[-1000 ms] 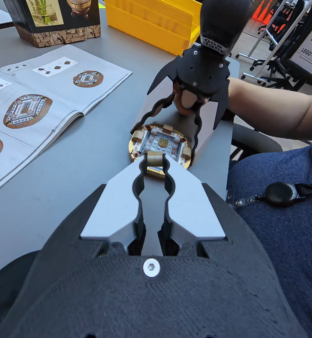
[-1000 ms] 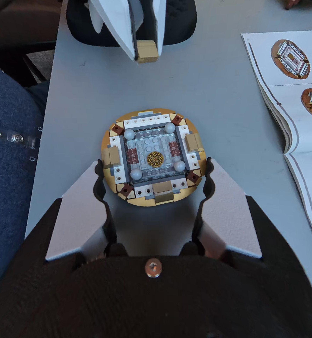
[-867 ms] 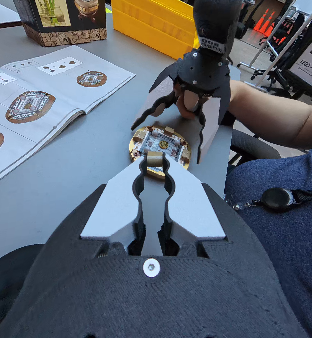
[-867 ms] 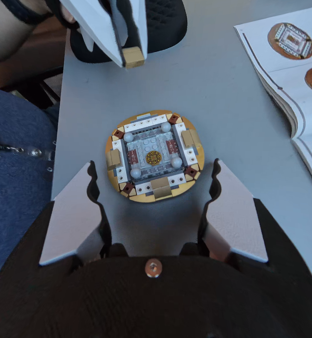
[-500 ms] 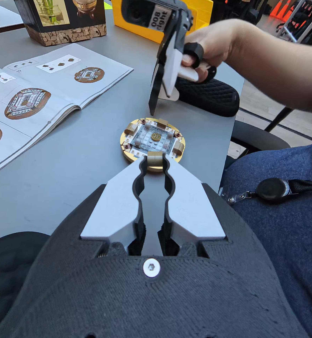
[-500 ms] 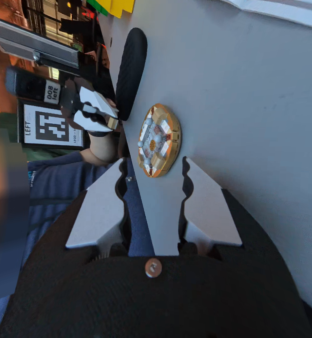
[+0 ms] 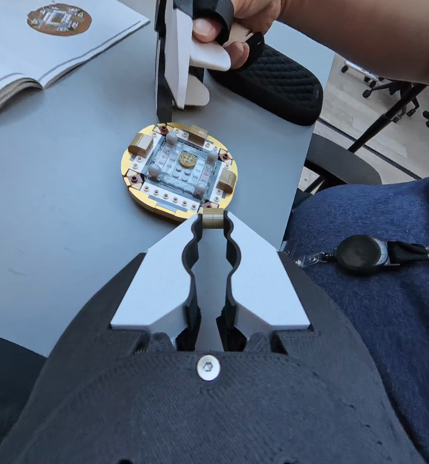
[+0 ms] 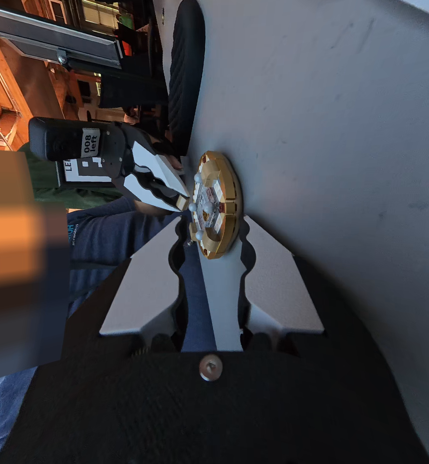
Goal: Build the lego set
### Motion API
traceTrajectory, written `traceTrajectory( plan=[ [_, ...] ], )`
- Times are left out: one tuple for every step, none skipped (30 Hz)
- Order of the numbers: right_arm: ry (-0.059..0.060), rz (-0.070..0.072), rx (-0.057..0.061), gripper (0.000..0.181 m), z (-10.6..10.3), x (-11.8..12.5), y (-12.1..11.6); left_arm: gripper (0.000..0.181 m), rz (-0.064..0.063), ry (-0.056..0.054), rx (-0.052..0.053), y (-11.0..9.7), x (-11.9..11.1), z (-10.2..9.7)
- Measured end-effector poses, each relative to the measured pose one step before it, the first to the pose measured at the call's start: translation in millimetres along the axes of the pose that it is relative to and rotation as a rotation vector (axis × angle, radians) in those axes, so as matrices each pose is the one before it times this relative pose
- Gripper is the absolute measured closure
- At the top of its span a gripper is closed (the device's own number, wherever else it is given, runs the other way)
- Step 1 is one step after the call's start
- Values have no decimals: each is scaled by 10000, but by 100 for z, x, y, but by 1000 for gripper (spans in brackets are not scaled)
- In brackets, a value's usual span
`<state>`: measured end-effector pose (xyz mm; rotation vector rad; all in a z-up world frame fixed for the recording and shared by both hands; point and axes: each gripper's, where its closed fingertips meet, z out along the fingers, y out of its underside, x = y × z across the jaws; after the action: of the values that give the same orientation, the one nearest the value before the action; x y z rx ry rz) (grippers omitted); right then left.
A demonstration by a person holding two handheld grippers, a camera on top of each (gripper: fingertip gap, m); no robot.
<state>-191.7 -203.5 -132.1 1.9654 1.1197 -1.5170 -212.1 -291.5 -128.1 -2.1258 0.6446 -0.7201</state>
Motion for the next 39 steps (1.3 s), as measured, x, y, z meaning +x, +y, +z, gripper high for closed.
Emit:
traceTrajectory(
  plan=[
    [-77, 46, 51, 141, 37, -11, -84, 167, -70, 47, -135, 243, -47, 150],
    [-13, -35, 52, 141, -34, -1, -76, 167, -39, -68, 69, -125, -112, -63],
    [21, -101, -20, 141, -31, 0, 25, 167, -5, -142, 207, -325, -151, -231],
    [63, -116, 5, 141, -45, 19, 32, 167, -21, 12, 278, -440, 95, -330],
    [85, -139, 16, 141, -46, 32, 37, 167, -63, -19, 324, -464, -1, -375],
    [109, -263, -36, 140, -39, 18, 99, 167, -111, -156, 277, -351, -260, -347],
    [79, -342, -79, 138, 18, -49, 172, 167, -142, -202, 146, -117, -390, -275],
    [69, -129, -59, 138, 8, -10, 175, 167, -231, -178, -43, 202, -412, -127],
    [37, 76, 52, 139, -26, 9, 18, 167, -344, -184, -152, 369, -450, -3],
    [31, 138, 29, 139, -24, 4, 61, 167, -365, -184, -76, 286, -433, 122],
    [39, 184, -42, 139, -53, -7, 175, 167, -292, -196, -80, 264, -400, 138],
    [-2, 195, -16, 137, -63, -73, 154, 167, -182, -151, -88, 202, -285, 130],
    [57, 226, -72, 137, -114, -6, 284, 167, -90, -143, -35, 78, -234, 59],
    [61, 186, -120, 136, -151, -32, 415, 167, -145, -243, 52, -77, -420, -4],
    [87, 199, -4, 136, -167, 25, 364, 167, -168, -145, 114, -187, -296, -22],
    [30, 218, 100, 135, -135, -2, 252, 167, -176, -6, 57, -86, -96, 16],
    [-48, 202, 93, 134, -68, -83, 288, 167, -164, -13, -29, 43, -114, 71],
    [-96, 147, 67, 132, 2, -118, 303, 167, -99, -92, -15, 31, -225, 101],
    [-86, 159, 89, 132, 76, -54, 243, 167, -65, -117, -26, 10, -255, 90],
    [-94, 154, 101, 132, 120, -80, 183, 167, -72, -75, 0, -68, -171, 67],
    [-91, 97, 108, 132, 194, -109, 147, 167, -83, -61, 78, -199, -131, 47],
    [-129, 59, 106, 130, 255, -207, 91, 167, -87, -63, 72, -204, -138, 58],
    [-95, 4, 144, 129, 240, -196, -14, 167, -83, -53, 32, -129, -129, 94],
    [-7, -72, 95, 128, 208, -91, 10, 167, -58, -69, 7, -70, -122, 134],
    [-21, -68, 70, 128, 162, -82, 13, 167, -9, -66, -67, 73, -96, 161],
    [-35, -5, 139, 128, 120, -31, -94, 167, 32, 6, -101, 116, 55, 181],
    [-72, -26, 107, 128, 103, -67, -70, 167, 61, 17, -98, 133, 117, 162],
    [-86, -14, 111, 128, 67, -52, -65, 167, 73, -51, -63, 82, 27, 122],
    [-82, -3, 93, 128, -19, -22, -32, 167, 97, -104, 44, -63, -71, 20],
    [-126, -41, 116, 126, -37, -92, -48, 167, 33, -37, 1, 7, -29, 0],
    [-104, -67, 146, 125, -43, -54, -58, 167, -22, 13, -11, 20, -3, -3],
    [-53, -135, 211, 124, -62, -50, -124, 167, -39, 39, -28, 38, 20, 11],
    [-39, -226, 271, 121, -77, -105, -205, 167, -24, 34, -37, 47, 32, 13],
    [50, -196, 290, 120, -101, -11, -234, 167, 21, 28, -14, 11, 71, 32],
    [145, -199, 250, 120, -82, 124, -207, 167, 60, 23, -8, 37, 120, 66],
    [168, -330, 221, 120, -56, 90, -208, 167, 75, -5, -5, 26, 92, 72],
    [158, -450, 279, 120, -42, 35, -318, 167, 58, -21, -7, 27, 56, 73],
    [130, -351, 286, 120, -49, 4, -311, 167, 13, 5, -20, 50, 64, 70],
    [7, -176, 285, 120, -73, -120, -348, 167, -22, 39, -39, 83, 60, 70]
  ],
)
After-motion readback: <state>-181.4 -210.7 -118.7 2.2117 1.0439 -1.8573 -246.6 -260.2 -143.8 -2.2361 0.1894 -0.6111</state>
